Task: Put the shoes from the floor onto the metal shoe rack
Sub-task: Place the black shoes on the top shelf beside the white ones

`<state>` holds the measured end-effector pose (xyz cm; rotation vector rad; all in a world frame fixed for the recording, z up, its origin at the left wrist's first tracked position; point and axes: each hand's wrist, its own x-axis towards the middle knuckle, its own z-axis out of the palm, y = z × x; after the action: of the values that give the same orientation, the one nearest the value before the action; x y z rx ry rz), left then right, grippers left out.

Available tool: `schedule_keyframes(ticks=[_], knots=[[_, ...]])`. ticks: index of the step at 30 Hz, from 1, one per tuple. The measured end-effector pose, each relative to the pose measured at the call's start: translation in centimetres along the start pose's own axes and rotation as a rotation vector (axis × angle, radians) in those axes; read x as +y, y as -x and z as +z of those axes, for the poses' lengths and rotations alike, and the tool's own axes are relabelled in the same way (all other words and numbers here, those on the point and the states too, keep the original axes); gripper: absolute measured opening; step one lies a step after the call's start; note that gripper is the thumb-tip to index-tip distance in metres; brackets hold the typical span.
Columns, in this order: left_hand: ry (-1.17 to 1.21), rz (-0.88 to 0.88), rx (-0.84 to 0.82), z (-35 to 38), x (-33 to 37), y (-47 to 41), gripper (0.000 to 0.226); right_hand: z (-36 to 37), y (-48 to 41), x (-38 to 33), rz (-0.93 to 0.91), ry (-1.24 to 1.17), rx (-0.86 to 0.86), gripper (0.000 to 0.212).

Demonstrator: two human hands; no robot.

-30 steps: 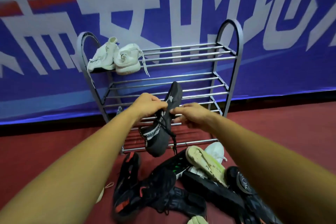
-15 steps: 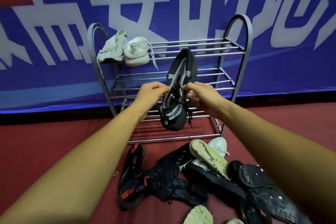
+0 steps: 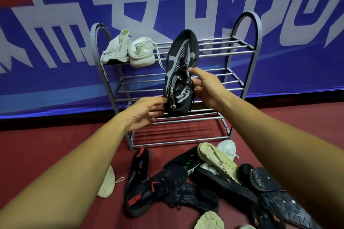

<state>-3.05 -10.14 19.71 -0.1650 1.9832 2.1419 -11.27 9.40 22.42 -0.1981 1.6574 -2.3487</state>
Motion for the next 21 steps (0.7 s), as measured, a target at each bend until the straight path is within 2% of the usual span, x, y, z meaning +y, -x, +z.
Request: schedule_keyframes(ticks=[3, 6, 10, 14, 16, 21], knots=[[0.043, 0.046, 0.083, 0.1, 0.4, -0.9, 0.037, 0.1, -0.3, -0.2, -0.034, -0.006, -0.027, 0.024], [0.17, 0.082, 0.188, 0.4, 1.2, -1.2, 0.022, 0.0, -0.6, -0.5, -0.036, 0.11, -0.017, 0.021], [0.209, 0.142, 0.292, 0.6, 2.1, -1.5, 0.011, -0.7, -0.9, -0.6, -0.003, 0.312, 0.036, 0.038], [0.237, 0.158, 0.393, 1.0, 2.7, -2.6, 0.007, -1.1, -0.3, -0.4, 0.038, 0.327, -0.082, 0.037], [0.259, 0.148, 0.415, 1.4, 3.0, -3.0, 0.01, -0.9, -0.1, 0.0, 0.054, 0.36, -0.13, 0.045], [0.323, 0.139, 0.399, 2.3, 4.1, -3.9, 0.012, 1.3, -0.4, 0.2, -0.004, 0.273, -0.061, 0.039]])
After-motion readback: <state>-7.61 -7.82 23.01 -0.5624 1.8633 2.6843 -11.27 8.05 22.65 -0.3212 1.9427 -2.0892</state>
